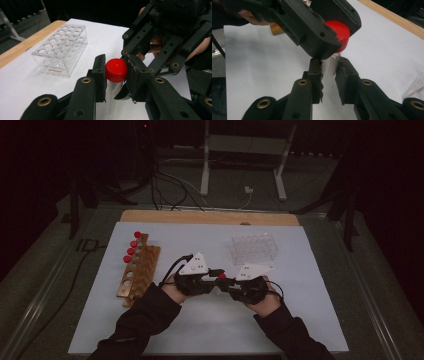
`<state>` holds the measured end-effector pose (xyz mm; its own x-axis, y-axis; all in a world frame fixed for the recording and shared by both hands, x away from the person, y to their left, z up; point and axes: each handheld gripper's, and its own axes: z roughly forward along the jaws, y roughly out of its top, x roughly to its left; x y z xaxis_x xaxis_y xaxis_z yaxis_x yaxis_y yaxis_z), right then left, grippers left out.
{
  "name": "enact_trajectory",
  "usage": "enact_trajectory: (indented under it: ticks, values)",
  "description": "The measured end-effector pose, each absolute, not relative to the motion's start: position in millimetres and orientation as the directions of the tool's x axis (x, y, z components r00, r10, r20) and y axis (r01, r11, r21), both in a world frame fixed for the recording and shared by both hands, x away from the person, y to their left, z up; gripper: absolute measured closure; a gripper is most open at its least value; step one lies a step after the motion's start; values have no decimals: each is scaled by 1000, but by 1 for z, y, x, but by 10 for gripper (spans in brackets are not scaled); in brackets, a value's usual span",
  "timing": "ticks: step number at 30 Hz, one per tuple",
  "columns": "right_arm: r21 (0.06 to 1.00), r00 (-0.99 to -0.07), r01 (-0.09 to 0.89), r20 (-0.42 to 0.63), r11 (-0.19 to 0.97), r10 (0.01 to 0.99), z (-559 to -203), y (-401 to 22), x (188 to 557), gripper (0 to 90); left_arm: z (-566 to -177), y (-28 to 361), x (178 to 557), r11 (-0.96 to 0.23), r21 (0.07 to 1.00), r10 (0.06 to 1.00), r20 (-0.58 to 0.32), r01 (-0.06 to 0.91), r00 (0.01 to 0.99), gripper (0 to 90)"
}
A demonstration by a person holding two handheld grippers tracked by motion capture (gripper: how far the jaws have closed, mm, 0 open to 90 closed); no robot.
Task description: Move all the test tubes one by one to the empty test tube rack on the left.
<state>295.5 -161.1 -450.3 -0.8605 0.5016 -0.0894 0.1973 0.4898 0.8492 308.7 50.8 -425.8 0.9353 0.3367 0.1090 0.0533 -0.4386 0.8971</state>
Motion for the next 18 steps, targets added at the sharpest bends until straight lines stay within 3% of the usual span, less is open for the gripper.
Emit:
enact_trajectory:
  ticks: [5,10,18]
  values:
    - [861,-861,196,-77,470,502,-449,-163,296,744,-420,52,310,-440,896,342,103,62,934,722]
    - [869,-853,209,-63,448,519,-446,-164,296,522,-412,59,312,-434,898,377,109,71,920,722]
    - [879,-834,228,-46,418,550,-444,-166,297,241,-397,78,312,-425,902,408,118,74,905,722]
